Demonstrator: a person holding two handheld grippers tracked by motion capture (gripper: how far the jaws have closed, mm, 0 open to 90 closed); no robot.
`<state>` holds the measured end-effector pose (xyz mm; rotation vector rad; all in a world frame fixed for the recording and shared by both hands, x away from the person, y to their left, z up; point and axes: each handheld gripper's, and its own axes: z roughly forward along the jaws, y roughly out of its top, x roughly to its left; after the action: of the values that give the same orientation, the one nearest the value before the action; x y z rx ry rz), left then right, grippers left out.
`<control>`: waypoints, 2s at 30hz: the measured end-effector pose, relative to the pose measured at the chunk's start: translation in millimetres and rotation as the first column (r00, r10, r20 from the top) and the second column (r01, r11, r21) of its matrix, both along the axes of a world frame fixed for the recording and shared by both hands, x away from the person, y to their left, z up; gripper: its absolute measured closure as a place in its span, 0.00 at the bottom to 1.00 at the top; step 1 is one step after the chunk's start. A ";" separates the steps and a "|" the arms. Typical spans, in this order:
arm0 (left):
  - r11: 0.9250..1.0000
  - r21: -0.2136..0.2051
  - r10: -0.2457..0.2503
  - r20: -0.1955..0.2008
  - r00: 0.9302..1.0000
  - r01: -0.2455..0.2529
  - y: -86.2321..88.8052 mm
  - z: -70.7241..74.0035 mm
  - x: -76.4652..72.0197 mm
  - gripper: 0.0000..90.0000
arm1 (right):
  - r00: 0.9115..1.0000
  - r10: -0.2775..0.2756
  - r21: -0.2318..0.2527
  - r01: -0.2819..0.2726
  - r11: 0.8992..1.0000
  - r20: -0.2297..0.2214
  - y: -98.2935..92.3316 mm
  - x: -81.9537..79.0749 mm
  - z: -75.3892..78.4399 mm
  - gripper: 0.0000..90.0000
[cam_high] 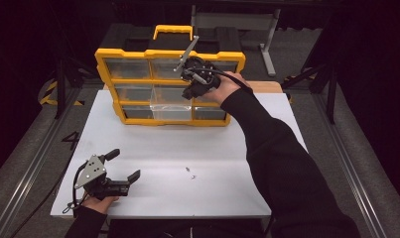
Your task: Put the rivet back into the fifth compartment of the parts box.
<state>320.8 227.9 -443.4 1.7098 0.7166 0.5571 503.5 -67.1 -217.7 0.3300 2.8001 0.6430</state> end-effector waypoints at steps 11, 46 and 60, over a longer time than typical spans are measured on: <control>1.000 0.004 -0.003 -0.001 1.000 0.003 0.2 0.0 0.3 0.02 | 1.000 -0.009 -0.007 0.009 1.000 0.003 12.7 20.8 -4.6 0.91; 1.000 0.004 -0.016 -0.012 1.000 0.016 0.1 -0.4 1.3 0.02 | 0.991 -0.032 -0.132 0.014 0.991 -0.129 30.2 49.0 -61.6 0.91; 1.000 0.002 -0.017 -0.012 1.000 0.017 -0.1 -0.7 1.5 0.01 | 0.995 -0.034 -0.103 0.025 0.994 -0.093 25.6 44.2 -50.9 0.79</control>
<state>322.2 227.8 -444.1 1.7215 0.7093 0.5361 547.8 -41.5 -268.6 0.3907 2.8989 0.4877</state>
